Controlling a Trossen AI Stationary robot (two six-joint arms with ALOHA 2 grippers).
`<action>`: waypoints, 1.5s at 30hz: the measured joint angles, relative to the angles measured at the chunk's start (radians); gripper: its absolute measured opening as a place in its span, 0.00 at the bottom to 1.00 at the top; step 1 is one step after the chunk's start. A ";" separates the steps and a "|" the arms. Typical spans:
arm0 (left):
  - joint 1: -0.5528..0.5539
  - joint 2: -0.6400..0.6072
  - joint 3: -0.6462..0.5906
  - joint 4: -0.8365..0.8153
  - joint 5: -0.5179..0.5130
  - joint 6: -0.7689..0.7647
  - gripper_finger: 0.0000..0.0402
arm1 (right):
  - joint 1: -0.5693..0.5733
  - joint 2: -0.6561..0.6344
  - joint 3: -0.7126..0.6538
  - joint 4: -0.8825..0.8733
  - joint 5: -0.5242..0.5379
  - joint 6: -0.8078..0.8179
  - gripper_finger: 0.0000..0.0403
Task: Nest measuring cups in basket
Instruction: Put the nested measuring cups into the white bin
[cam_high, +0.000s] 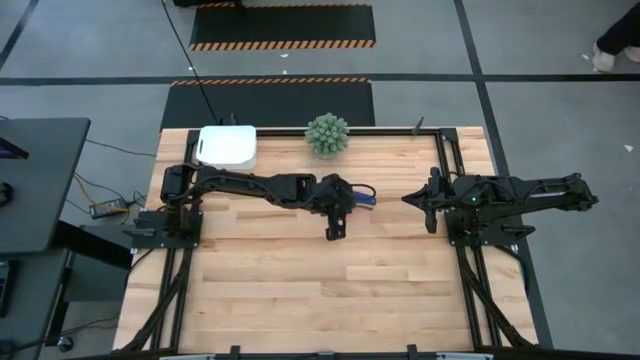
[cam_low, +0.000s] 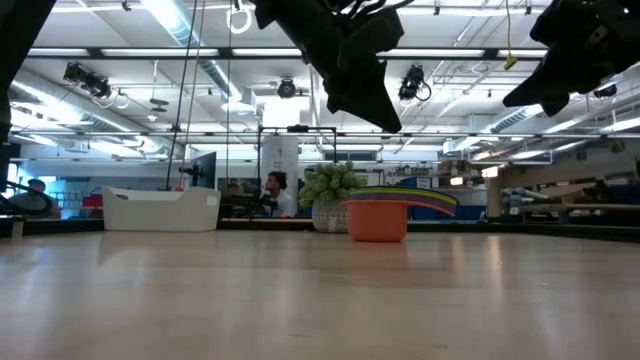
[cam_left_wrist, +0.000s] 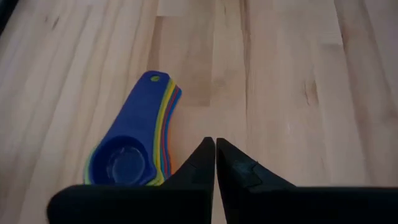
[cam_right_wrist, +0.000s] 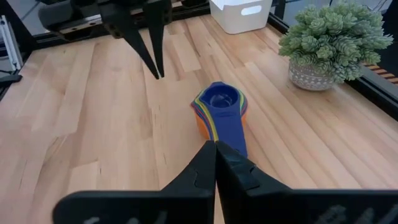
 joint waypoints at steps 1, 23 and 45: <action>-0.001 0.000 0.000 0.000 -0.001 -0.020 0.06 | 0.000 0.000 0.000 0.000 0.000 0.000 0.03; 0.007 0.007 0.000 0.161 -0.045 -0.403 0.26 | 0.000 0.000 0.000 0.000 0.000 0.000 0.03; -0.008 0.008 0.000 0.145 0.089 -0.430 0.26 | 0.000 0.000 0.000 0.000 0.000 0.000 0.03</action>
